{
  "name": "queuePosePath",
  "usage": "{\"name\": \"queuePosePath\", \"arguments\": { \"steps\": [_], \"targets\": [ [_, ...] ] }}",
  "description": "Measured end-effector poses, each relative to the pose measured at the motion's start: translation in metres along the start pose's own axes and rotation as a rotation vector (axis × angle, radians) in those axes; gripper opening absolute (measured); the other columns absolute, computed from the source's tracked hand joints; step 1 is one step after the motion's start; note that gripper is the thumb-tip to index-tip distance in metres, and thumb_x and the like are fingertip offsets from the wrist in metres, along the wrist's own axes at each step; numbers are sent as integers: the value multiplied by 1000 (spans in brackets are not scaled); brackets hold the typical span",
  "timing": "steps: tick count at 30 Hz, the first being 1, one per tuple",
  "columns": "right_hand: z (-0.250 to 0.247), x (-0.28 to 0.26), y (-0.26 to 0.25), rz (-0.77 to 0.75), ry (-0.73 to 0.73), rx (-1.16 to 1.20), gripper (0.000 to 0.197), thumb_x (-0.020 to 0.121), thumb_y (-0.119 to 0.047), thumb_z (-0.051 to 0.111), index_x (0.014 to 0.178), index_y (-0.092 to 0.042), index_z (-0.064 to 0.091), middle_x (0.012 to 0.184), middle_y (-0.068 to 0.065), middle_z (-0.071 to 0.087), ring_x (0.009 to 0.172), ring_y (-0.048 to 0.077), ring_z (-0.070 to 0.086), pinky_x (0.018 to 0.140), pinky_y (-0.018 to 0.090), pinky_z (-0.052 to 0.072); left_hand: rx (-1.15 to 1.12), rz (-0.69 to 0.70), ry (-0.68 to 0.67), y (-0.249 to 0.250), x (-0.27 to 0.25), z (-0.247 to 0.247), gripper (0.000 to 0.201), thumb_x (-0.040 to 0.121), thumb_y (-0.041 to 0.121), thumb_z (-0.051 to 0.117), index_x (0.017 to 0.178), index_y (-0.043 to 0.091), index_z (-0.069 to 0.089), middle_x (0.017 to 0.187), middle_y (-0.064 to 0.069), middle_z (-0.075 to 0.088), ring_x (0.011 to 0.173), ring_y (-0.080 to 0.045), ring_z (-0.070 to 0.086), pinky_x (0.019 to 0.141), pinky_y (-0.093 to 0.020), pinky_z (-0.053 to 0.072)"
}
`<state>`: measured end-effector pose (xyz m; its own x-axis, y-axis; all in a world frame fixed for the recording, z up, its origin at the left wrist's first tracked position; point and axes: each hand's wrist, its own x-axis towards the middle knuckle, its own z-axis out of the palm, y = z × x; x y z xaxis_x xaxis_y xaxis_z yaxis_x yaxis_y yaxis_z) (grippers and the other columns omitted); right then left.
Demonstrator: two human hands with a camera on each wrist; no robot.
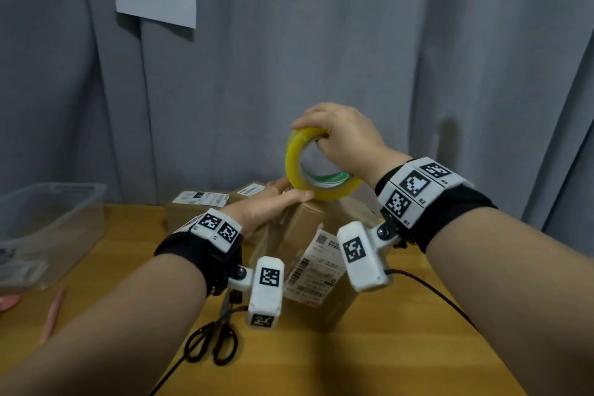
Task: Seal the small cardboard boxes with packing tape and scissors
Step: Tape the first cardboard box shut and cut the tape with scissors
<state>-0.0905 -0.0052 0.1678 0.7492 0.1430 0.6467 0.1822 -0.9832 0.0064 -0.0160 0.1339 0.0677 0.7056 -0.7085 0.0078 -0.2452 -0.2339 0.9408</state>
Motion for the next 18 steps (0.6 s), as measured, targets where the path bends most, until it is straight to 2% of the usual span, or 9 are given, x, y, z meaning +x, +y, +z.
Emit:
{"name": "queuePosePath", "arguments": {
  "steps": [2, 4, 6, 8, 11, 14, 16, 18],
  "targets": [
    [3, 4, -2, -71, -69, -78, 52, 81, 4, 50, 119, -28, 67, 127, -5, 60, 118, 22, 52, 90, 35, 45, -55, 9, -15, -6, 0, -6, 61, 85, 48, 61, 139, 37, 34, 132, -4, 54, 102, -10, 57, 76, -24, 47],
    [5, 5, 3, -129, -93, -195, 51, 81, 3, 51, 118, -29, 67, 126, -7, 62, 116, 24, 53, 89, 36, 45, -69, 12, -14, -12, -1, -10, 52, 91, 39, 55, 137, 35, 30, 131, -8, 53, 96, -11, 58, 69, -24, 47],
    [11, 2, 9, -151, -25, -205, 49, 77, 4, 54, 112, -27, 70, 119, -5, 67, 109, 28, 59, 86, 40, 49, -73, 15, -7, -13, -3, -11, 39, 95, 32, 49, 130, 37, 32, 132, -9, 49, 101, -16, 58, 73, -26, 49],
    [18, 2, 15, -215, 30, -228, 48, 72, 7, 56, 104, -24, 73, 110, -2, 71, 99, 32, 63, 78, 43, 51, -68, 17, -18, -11, -1, -14, 35, 96, 28, 47, 126, 37, 32, 129, -9, 50, 103, -19, 58, 78, -29, 51],
    [19, 6, 17, -415, 64, -356, 41, 68, 6, 58, 93, -22, 75, 99, -4, 73, 84, 32, 62, 66, 39, 45, -53, 20, -22, -16, -2, -21, 34, 97, 29, 45, 126, 39, 31, 118, -2, 54, 101, -18, 58, 88, -36, 49],
    [18, -2, 26, -640, -58, -591, 37, 76, -11, 41, 75, -28, 73, 85, -7, 72, 80, 26, 63, 71, 37, 49, -4, -9, -33, -35, -5, -32, 37, 96, 35, 46, 130, 42, 32, 118, 4, 55, 109, -21, 56, 102, -47, 42],
    [26, -13, 33, -644, -182, -735, 37, 78, -14, 38, 72, -30, 71, 81, -8, 69, 81, 25, 62, 74, 34, 48, 30, -7, -46, -44, -7, -36, 48, 94, 41, 49, 137, 44, 28, 128, 5, 50, 115, -21, 52, 106, -47, 37],
    [38, -23, 34, -611, -263, -786, 36, 78, -15, 40, 73, -31, 71, 81, -9, 68, 82, 24, 60, 72, 34, 45, 85, 10, -44, -46, -12, -37, 56, 96, 41, 47, 145, 43, 20, 132, 11, 41, 121, -17, 45, 109, -39, 32]
  ]
}}
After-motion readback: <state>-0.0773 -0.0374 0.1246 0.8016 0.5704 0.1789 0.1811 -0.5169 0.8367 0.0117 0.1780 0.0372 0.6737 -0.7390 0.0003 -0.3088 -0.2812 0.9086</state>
